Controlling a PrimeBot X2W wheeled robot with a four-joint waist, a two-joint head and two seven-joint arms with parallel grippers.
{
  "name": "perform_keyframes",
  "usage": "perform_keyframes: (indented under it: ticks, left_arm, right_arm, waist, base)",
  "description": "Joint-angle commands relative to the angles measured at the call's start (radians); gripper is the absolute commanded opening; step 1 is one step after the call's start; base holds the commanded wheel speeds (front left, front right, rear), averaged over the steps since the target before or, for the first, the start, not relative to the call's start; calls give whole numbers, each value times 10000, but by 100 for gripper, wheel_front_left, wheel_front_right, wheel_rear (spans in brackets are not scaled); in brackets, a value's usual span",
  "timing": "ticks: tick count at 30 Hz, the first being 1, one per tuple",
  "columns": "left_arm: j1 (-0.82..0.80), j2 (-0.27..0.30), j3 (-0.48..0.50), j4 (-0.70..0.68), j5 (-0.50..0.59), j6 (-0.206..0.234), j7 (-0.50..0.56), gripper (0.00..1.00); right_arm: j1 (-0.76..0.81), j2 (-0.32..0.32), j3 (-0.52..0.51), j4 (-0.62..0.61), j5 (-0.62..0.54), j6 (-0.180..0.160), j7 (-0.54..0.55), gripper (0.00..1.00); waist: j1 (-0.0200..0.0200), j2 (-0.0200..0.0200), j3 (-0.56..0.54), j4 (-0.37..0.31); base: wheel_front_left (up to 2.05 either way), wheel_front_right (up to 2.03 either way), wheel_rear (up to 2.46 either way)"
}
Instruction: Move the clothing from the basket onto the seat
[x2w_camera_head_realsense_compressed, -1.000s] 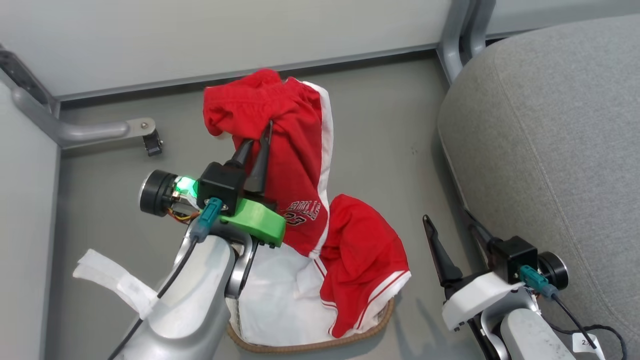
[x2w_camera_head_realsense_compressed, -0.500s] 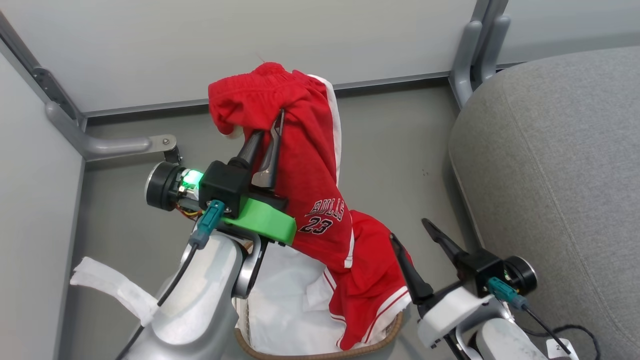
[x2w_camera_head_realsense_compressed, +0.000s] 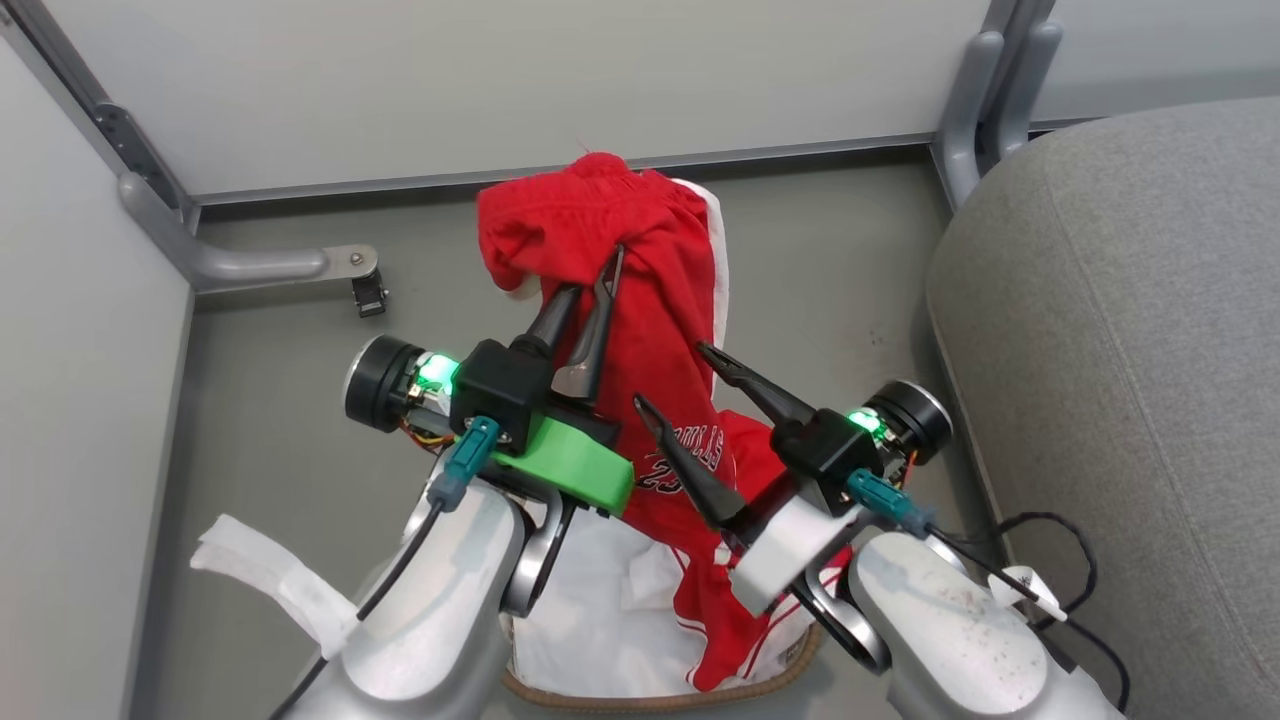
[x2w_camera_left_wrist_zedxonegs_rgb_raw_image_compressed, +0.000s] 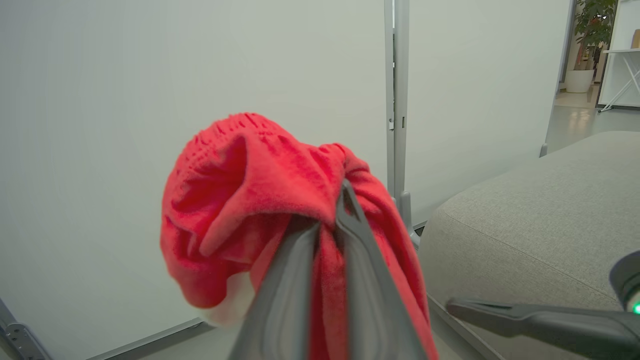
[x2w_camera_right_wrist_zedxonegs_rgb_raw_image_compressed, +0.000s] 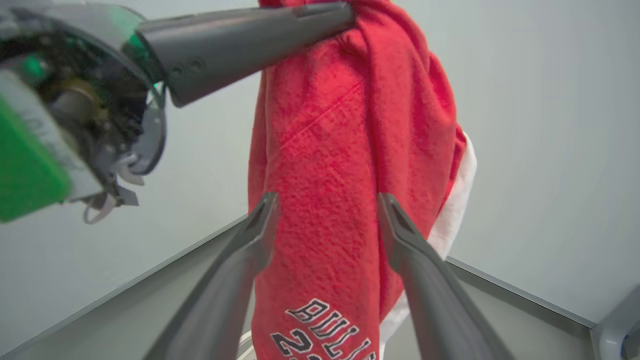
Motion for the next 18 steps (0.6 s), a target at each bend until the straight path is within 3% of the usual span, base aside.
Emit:
perform_keyframes:
  ticks: [1, 12, 14, 18]
  left_arm:
    - [4, -51, -46, -2, -120, -34, -6, 0]
    - [-29, -209, -869, -68, -394, -237, -6, 0]
    - [-74, -214, -945, -89, -447, -200, -6, 0]
    - [-95, -223, -1013, -1, -544, -124, -6, 0]
  right_arm:
    - [-247, 4, 38, 149, -101, -7, -48, 100]
    - [-1279, 83, 519, 1475, -22, -7, -48, 100]
    - [-1349, 80, 492, 1544, 225, -7, -48, 0]
    - [-1401, 80, 447, 1563, 525, -7, -48, 0]
  waist:
    - [1, 0, 32, 114]
    - [1, 0, 68, 656]
    - [1, 0, 79, 730]
    - [1, 0, 105, 743]
  base:
    - [0, 0, 0]
    - [0, 0, 0]
    - [0, 0, 0]
    - [0, 0, 0]
